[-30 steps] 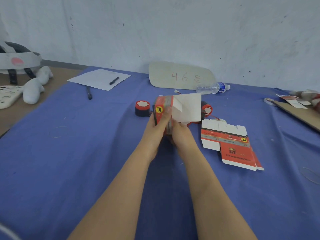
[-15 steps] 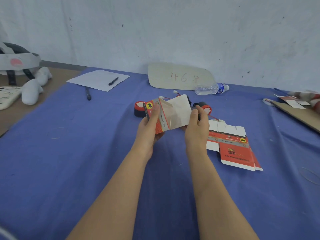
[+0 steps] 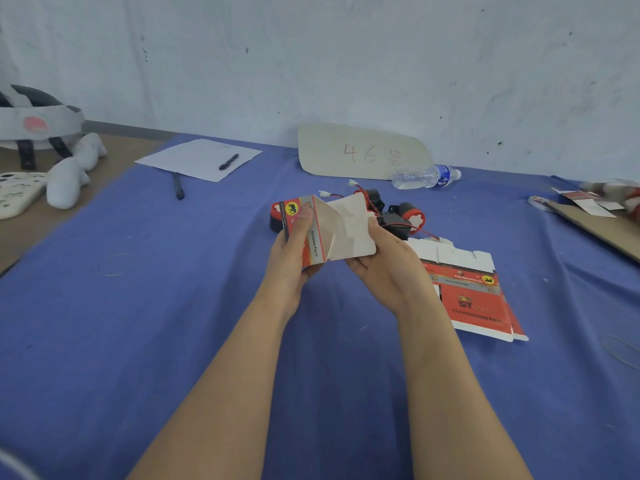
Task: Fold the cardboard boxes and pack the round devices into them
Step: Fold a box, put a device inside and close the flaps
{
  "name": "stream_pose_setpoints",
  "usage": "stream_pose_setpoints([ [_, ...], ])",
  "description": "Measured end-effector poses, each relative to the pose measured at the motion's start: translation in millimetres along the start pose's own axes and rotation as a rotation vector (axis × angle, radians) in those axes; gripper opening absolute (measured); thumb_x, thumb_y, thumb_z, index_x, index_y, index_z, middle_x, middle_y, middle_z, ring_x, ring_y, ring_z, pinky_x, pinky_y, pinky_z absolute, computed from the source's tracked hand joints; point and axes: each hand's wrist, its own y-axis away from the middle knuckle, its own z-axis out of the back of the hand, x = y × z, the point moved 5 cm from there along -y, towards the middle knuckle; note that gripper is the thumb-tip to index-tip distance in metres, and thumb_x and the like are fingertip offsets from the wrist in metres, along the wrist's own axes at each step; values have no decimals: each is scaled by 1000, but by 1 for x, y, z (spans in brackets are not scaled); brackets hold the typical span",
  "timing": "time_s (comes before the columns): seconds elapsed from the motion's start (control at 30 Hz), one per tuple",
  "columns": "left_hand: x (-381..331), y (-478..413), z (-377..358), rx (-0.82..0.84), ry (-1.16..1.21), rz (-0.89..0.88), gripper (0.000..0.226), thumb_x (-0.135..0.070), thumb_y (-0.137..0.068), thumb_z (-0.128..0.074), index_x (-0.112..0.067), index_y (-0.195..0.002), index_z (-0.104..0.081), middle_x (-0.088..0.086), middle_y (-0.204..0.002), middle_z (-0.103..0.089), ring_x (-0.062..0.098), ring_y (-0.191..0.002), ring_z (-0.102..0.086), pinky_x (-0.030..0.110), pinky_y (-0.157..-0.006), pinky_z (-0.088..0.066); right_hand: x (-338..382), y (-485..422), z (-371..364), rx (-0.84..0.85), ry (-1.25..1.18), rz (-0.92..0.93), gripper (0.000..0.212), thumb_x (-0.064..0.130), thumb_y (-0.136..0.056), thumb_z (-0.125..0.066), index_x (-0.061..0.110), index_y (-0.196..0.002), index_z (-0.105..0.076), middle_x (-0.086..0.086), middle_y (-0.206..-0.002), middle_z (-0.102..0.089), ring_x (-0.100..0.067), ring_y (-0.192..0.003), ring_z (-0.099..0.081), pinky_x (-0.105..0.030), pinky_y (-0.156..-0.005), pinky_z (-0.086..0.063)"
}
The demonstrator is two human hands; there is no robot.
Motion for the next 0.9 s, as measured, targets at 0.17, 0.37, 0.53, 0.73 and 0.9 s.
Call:
stream_pose_setpoints([
  [0.17, 1, 2, -4, 42, -48, 23, 75, -69, -58, -64, -28, -121, -62, -3, -107, -73, 13, -98, -70, 25, -71, -57, 1, 2, -2, -67, 196, 77, 17, 15, -99, -48, 16, -98, -65, -10, -112, -67, -21, -104, -64, -33, -86, -55],
  [0.37, 5, 7, -11, 187, 118, 148, 48, -62, -72, -60, -29, -105, -72, -3, -105, -73, 10, -88, -70, 25, -65, -56, 2, 3, 6, -303, 255, 133, 26, 27, -100, -47, 21, -83, -64, 5, -81, -66, -10, -77, -63, -24, -61, -55],
  [0.53, 9, 13, -23, 346, 212, 253, 71, -73, -71, -46, -24, -120, -64, 2, -109, -72, 15, -94, -70, 29, -70, -57, -21, -1, 10, -367, 456, -234, 31, 32, -97, -43, 15, -72, -50, 1, -51, -44, -8, -38, -34, -15, -37, -25],
  [0.73, 10, 10, -22, 301, 240, 245, 70, -67, -78, -49, -21, -130, -58, 6, -117, -69, 19, -102, -68, 32, -74, -57, -18, 1, 12, -408, 446, -91, 27, 28, -99, -46, 10, -79, -51, 0, -56, -40, -6, -36, -32, -15, -34, -27],
  [0.9, 8, 4, -19, 67, -12, 22, 64, -64, -92, -33, -22, -139, -46, -5, -127, -63, 5, -112, -61, 18, -87, -49, -10, -1, -1, -344, 136, 87, 42, 32, -96, -54, -5, -114, -58, -17, -94, -66, -15, -77, -65, -25, -68, -58],
])
